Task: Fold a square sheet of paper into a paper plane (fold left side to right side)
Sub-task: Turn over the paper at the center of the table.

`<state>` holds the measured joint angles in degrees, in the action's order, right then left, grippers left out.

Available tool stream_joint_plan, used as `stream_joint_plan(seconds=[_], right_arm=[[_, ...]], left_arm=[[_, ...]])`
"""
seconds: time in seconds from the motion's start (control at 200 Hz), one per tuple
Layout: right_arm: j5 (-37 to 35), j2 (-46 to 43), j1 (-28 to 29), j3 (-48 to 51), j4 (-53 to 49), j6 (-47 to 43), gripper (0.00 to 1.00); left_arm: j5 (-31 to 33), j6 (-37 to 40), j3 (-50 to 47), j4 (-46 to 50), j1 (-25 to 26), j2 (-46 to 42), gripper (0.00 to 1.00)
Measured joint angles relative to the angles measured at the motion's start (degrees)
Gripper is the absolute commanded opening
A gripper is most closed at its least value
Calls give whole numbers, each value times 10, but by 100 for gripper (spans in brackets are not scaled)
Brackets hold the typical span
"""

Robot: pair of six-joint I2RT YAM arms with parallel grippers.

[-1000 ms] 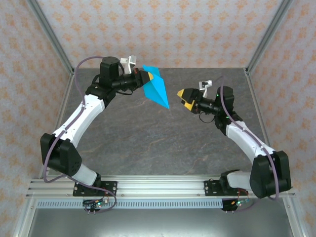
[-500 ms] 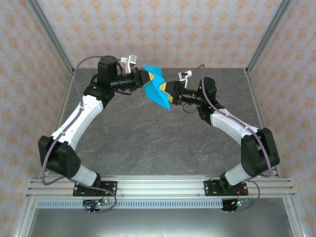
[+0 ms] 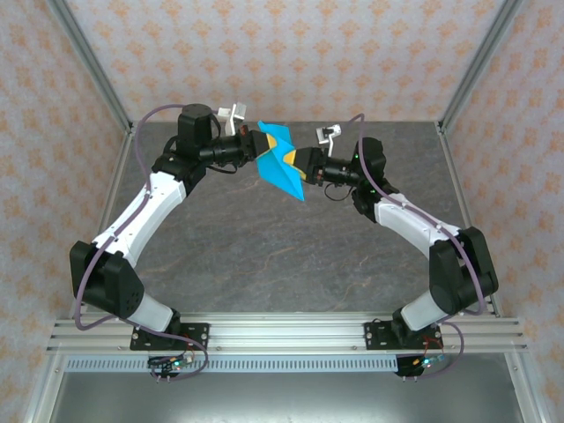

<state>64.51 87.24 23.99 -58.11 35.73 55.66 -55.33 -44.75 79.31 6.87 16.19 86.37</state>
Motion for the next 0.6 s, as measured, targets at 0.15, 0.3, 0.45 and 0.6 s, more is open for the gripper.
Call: stream_joint_plan(seconds=[0.15,0.3,0.45,0.6], right_arm=[[0,-6,0,0,-41,-25,27],[-4,-20,0,0,-108,-74,17],[-17,-34,0,-15,-217,-143,15],[-67,-51,0,-66,-388,-257,14]], left_arm=[[0,1,-3,1,0,0,13],[10,30,-3,24,0,0,44],[70,74,-3,98,2,-9,61],[157,120,-3,165,3,-50,68]])
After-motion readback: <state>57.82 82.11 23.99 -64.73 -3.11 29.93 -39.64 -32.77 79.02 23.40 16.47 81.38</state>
